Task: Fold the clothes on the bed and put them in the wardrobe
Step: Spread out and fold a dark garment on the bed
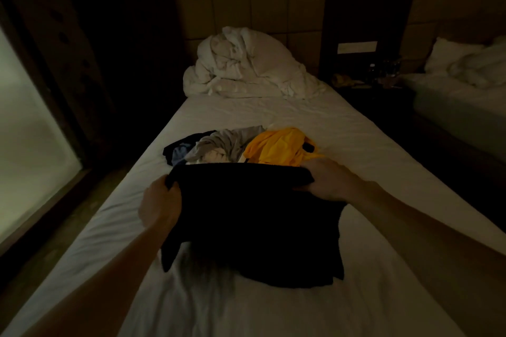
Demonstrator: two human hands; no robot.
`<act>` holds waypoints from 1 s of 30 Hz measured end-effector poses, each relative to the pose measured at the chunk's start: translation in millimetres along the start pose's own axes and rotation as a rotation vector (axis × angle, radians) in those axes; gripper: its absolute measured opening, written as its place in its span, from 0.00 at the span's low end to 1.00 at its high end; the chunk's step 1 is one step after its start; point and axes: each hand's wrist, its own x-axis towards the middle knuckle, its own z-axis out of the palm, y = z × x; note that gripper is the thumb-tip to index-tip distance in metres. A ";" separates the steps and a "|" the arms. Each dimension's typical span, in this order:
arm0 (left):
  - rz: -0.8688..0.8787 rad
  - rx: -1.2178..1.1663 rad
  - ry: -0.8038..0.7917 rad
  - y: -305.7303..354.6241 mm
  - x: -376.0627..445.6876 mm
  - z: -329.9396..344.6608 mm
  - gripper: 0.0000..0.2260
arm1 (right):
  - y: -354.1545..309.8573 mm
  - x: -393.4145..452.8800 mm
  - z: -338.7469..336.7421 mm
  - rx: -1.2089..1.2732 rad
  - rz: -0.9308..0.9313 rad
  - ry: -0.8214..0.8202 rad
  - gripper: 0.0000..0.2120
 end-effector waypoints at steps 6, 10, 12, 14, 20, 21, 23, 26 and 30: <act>0.177 -0.247 -0.571 17.5 -10.2 -6.0 0.23 | -38.0 5.5 -10.9 0.211 -0.192 0.231 0.12; 0.322 -0.477 -0.647 61.8 -19.8 -6.4 0.15 | -76.8 10.3 -10.8 0.295 -0.407 0.372 0.17; 0.341 -0.448 -0.701 70.7 -21.1 1.2 0.12 | -90.9 8.8 -14.7 0.271 -0.460 0.465 0.14; 0.285 -0.361 -0.697 79.5 -16.8 12.4 0.17 | -96.4 5.9 -17.7 0.120 -0.507 0.674 0.08; 0.320 -0.217 -0.961 91.4 -33.5 14.0 0.23 | -93.8 4.4 -18.2 -0.065 -0.346 0.981 0.05; 0.326 -0.214 -0.900 96.8 -34.3 14.4 0.19 | -93.3 4.6 -17.6 0.042 -0.364 0.949 0.08; 0.319 -0.285 -0.699 109.3 -28.3 10.7 0.16 | -88.6 3.7 -18.8 0.232 -0.375 0.957 0.12; 0.392 -0.397 -0.488 114.0 -9.0 -0.9 0.07 | -73.9 -4.0 -23.4 0.432 -0.304 0.823 0.05; 0.442 -0.512 -0.319 106.7 3.2 -14.4 0.05 | -38.1 -9.0 -20.9 0.483 -0.186 0.660 0.06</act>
